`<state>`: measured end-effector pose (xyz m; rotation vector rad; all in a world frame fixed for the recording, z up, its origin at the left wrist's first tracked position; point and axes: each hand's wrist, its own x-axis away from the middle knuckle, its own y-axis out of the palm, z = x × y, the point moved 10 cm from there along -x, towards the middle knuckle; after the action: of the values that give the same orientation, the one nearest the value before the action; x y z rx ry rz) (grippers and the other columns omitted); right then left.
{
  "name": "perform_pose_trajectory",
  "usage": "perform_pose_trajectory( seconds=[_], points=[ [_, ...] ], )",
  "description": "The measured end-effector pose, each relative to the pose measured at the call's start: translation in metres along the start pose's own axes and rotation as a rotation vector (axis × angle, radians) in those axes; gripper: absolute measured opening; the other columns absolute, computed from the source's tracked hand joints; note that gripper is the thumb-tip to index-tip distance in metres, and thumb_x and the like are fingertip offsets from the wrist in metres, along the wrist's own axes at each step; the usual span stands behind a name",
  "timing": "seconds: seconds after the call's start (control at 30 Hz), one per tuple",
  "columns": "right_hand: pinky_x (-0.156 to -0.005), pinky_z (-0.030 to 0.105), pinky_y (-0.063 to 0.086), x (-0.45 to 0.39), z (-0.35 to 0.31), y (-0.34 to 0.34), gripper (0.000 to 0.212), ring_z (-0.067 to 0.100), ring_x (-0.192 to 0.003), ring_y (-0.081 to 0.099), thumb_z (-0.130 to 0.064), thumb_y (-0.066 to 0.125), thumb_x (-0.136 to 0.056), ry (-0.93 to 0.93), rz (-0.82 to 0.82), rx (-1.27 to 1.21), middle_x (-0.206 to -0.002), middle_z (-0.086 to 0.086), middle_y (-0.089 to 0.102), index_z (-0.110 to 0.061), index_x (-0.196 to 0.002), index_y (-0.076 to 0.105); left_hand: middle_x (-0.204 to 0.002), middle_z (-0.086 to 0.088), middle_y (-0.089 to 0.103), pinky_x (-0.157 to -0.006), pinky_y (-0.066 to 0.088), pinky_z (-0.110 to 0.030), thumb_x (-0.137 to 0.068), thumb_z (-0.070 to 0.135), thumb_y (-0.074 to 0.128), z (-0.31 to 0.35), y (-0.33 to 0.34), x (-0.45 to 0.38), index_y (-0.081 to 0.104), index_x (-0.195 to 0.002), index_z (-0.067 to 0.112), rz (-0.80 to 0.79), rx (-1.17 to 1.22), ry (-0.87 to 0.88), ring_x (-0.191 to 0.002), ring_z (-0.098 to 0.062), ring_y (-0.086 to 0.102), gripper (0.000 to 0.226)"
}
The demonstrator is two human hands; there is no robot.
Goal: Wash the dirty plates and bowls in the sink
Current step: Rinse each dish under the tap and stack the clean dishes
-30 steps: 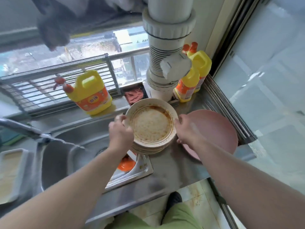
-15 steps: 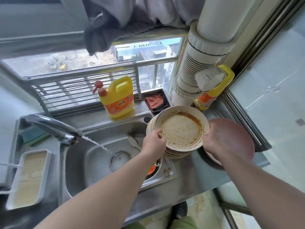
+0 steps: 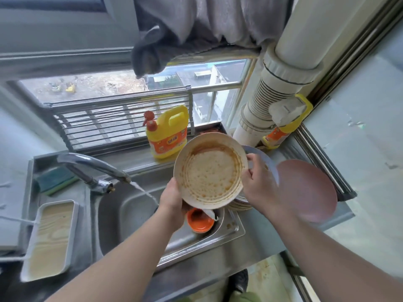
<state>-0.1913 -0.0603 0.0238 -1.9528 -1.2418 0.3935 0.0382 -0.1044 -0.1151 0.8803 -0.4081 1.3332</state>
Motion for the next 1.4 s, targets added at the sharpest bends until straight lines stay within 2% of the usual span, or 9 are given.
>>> perform_pose_trajectory(
  seconds=[0.2,0.33,0.53,0.67,0.83,1.0,1.17,1.3,1.4],
  points=[
    [-0.059,0.033,0.046,0.023,-0.028,0.077,0.020,0.022,-0.081,0.064,-0.032,0.055,-0.099,0.125,-0.225,0.087,-0.093,0.001,0.067,-0.023,-0.117,0.057,-0.116,-0.017,0.076,-0.082,0.055,-0.042,-0.093,0.034,0.061,-0.032,-0.105,0.020,0.072,-0.123,0.009,0.130,0.054,-0.146,-0.096,-0.034,0.068,0.041],
    [-0.037,0.021,0.034,0.051,-0.004,0.152,0.012,0.020,-0.044,0.054,-0.022,0.051,-0.097,0.445,-0.475,-0.081,-0.076,0.012,0.068,-0.013,-0.106,0.052,-0.075,-0.005,0.062,-0.051,0.042,-0.023,-0.099,0.027,0.047,-0.029,-0.161,0.037,0.067,-0.090,0.016,0.213,0.123,-0.174,-0.062,-0.016,0.051,0.023],
    [-0.043,0.020,0.023,0.079,0.017,0.209,0.026,0.018,-0.042,0.042,-0.010,0.040,-0.090,0.571,-0.608,-0.126,-0.067,0.012,0.059,-0.005,-0.111,0.053,-0.061,-0.004,0.058,-0.049,0.048,-0.030,-0.108,0.036,0.041,-0.001,-0.201,0.049,0.062,-0.099,0.012,0.233,-0.079,-0.121,-0.053,-0.018,0.049,0.033],
    [-0.041,0.022,0.033,0.087,0.020,0.226,0.025,0.020,-0.038,0.052,-0.004,0.041,-0.094,0.590,-0.648,-0.139,-0.080,0.015,0.065,-0.007,-0.112,0.058,-0.058,-0.004,0.056,-0.043,0.043,-0.028,-0.107,0.032,0.040,0.030,-0.196,0.052,0.057,-0.114,0.009,0.190,-0.275,-0.017,-0.044,-0.017,0.051,0.030],
    [-0.050,0.025,0.052,0.093,0.015,0.259,0.026,0.017,-0.048,0.063,-0.008,0.064,-0.096,0.648,-0.673,-0.444,-0.092,0.016,0.070,-0.017,-0.119,0.055,-0.085,-0.013,0.073,-0.057,0.058,-0.038,-0.110,0.025,0.042,0.053,-0.191,0.062,0.060,-0.120,0.037,0.219,-0.425,0.078,-0.057,-0.022,0.067,0.024],
    [-0.080,0.053,0.065,0.065,0.003,0.256,0.019,0.028,-0.093,0.073,-0.031,0.057,-0.104,0.475,-0.491,-0.516,-0.107,0.005,0.072,-0.048,-0.111,0.052,-0.098,-0.009,0.081,-0.078,0.063,-0.045,-0.105,0.005,0.046,0.050,-0.202,0.068,0.067,-0.115,0.037,0.364,-0.369,0.070,-0.087,-0.030,0.078,0.039],
    [-0.082,0.035,0.046,0.034,-0.026,0.219,0.033,0.018,-0.094,0.060,-0.026,0.038,-0.112,0.184,-0.436,-0.291,-0.114,-0.002,0.063,-0.042,-0.140,0.043,-0.105,-0.010,0.080,-0.080,0.057,-0.040,-0.109,0.012,0.042,0.018,-0.196,0.062,0.064,-0.124,0.024,0.461,-0.199,-0.109,-0.101,-0.031,0.074,0.029],
    [-0.088,0.042,0.050,0.011,-0.042,0.198,0.033,0.025,-0.106,0.061,-0.032,0.040,-0.111,-0.019,-0.418,-0.122,-0.119,0.000,0.063,-0.042,-0.142,0.045,-0.116,-0.013,0.074,-0.100,0.051,-0.046,-0.111,0.029,0.044,-0.014,-0.185,0.046,0.062,-0.136,0.015,0.461,-0.088,-0.235,-0.103,-0.031,0.071,0.033],
    [-0.094,0.047,0.052,0.002,-0.055,0.184,0.038,0.031,-0.115,0.061,-0.033,0.043,-0.109,-0.130,-0.411,-0.009,-0.128,0.007,0.064,-0.037,-0.147,0.046,-0.112,-0.009,0.071,-0.109,0.043,-0.049,-0.112,0.035,0.042,-0.032,-0.167,0.040,0.066,-0.118,0.015,0.457,0.036,-0.276,-0.098,-0.031,0.070,0.031]
  ],
)
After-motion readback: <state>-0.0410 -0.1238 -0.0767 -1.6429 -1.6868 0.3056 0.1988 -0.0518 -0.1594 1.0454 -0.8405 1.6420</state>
